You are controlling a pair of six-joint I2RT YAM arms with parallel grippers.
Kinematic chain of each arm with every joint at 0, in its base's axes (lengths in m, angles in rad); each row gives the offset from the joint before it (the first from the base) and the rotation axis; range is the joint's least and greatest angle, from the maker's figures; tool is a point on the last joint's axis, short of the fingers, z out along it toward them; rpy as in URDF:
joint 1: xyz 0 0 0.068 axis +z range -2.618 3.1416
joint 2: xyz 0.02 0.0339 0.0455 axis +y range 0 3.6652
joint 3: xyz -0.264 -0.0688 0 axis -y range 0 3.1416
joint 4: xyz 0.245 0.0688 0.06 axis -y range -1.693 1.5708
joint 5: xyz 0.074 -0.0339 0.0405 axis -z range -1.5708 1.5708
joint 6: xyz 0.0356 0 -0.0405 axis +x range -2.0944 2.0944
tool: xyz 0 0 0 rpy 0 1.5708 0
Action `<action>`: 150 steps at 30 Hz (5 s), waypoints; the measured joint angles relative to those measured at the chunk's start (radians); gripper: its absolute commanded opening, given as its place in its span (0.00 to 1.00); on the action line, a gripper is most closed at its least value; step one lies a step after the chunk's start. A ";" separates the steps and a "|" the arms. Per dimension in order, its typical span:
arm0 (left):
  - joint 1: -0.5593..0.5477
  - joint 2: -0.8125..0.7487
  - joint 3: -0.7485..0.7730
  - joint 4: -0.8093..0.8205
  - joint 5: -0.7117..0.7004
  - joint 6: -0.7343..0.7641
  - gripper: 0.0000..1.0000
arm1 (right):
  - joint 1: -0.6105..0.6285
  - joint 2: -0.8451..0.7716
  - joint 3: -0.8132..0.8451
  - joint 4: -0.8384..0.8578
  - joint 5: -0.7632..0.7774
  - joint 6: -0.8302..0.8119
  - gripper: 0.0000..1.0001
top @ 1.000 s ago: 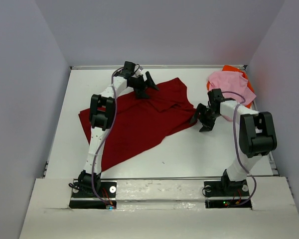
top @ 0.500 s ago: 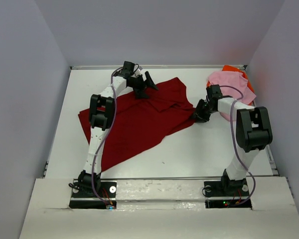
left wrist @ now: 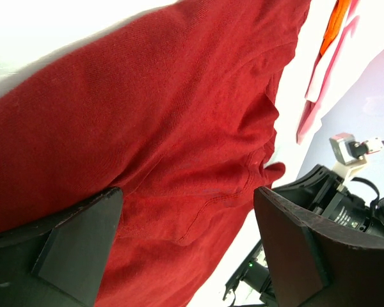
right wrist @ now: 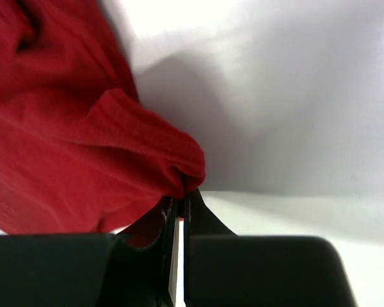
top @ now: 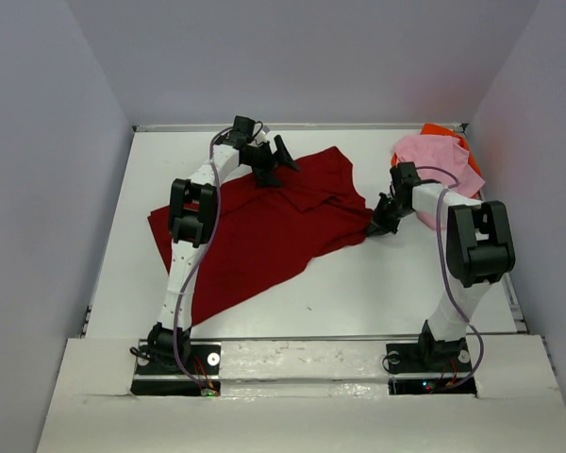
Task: Fold and stack the t-shirts
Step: Grap the side of the flattened tshirt closest away from the robot with both arms
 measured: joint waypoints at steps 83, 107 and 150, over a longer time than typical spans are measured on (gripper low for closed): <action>0.039 -1.201 -1.128 -0.121 -0.226 -0.219 0.99 | -0.200 0.426 0.597 -0.344 -0.488 -0.446 0.69; 0.039 -1.435 -1.424 -0.454 -0.357 -0.316 0.99 | -0.098 0.463 0.651 -0.356 -0.504 -0.467 0.63; -0.149 -0.668 -1.065 -0.571 -0.650 -0.213 0.99 | -0.103 0.465 0.650 -0.354 -0.459 -0.455 0.17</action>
